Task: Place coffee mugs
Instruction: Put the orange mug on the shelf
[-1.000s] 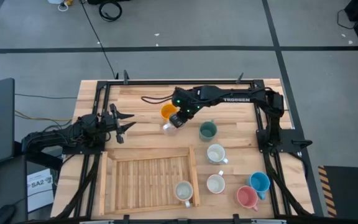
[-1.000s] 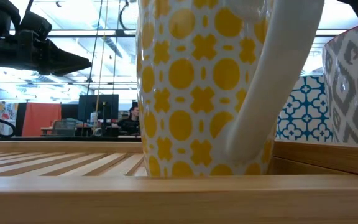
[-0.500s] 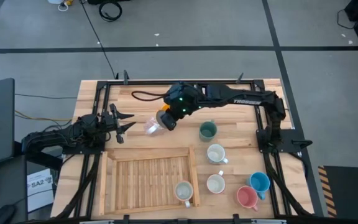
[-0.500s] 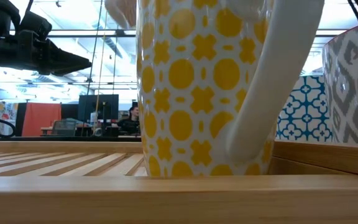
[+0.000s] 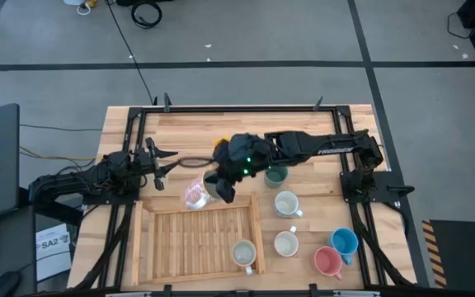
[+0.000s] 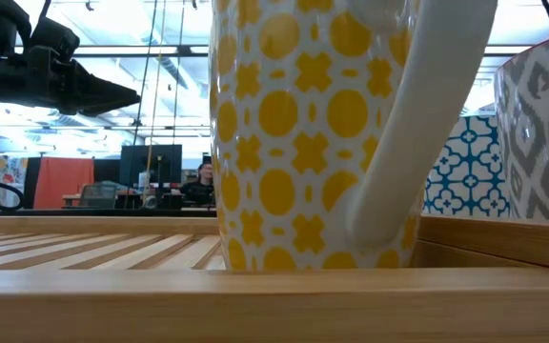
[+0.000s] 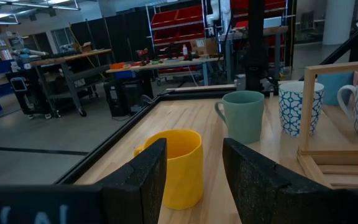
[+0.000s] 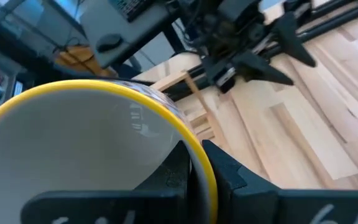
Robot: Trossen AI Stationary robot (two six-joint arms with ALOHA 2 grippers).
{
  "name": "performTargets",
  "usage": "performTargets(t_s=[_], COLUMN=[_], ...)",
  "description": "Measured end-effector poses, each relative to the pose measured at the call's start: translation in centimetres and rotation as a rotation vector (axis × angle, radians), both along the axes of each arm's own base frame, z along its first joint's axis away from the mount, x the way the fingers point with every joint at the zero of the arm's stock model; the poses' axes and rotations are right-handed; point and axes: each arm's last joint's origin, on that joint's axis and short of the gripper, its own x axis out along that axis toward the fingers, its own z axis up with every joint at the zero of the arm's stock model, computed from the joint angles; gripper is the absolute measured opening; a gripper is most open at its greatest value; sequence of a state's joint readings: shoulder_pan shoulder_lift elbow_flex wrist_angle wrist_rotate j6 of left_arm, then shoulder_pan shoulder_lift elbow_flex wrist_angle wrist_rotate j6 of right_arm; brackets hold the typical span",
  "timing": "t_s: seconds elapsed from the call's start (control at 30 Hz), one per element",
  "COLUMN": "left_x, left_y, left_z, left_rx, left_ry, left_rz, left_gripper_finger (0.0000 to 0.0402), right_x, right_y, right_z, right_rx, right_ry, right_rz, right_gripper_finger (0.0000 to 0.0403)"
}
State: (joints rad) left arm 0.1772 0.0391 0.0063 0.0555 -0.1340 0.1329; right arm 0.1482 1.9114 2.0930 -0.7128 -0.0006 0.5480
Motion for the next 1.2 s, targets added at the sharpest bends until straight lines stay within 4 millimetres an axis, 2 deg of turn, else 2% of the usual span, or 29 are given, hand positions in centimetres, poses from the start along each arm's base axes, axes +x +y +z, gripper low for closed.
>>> performTargets(t_s=[0.33,0.57,0.73,0.87,1.2], left_x=[0.0,0.0,0.0,0.0,0.0], left_y=[0.0,0.0,0.0,0.0,0.0], left_z=[0.0,0.0,0.0,0.0,0.0], left_rx=[0.0,0.0,0.0,0.0,0.0], left_ry=[0.0,0.0,0.0,0.0,0.0], left_rz=[0.0,0.0,0.0,0.0,0.0], left_gripper_finger=[0.0164,0.0164,0.0164,0.0164,0.0164], right_x=[-1.0,-1.8,-1.7,-1.2,0.2], right_y=[4.7,6.5,6.7,6.2,3.2], right_z=[0.0,-0.4,-0.7,-2.0,-5.4], right_rx=[-0.136,-0.285,-0.327,-0.354,-0.333], right_ry=[-0.026,-0.014,-0.015,0.003,0.069], right_rz=[0.133,0.269,0.296,0.305,0.288], right_gripper_finger=[0.0032,0.0032,0.0032,0.0032,0.0035])
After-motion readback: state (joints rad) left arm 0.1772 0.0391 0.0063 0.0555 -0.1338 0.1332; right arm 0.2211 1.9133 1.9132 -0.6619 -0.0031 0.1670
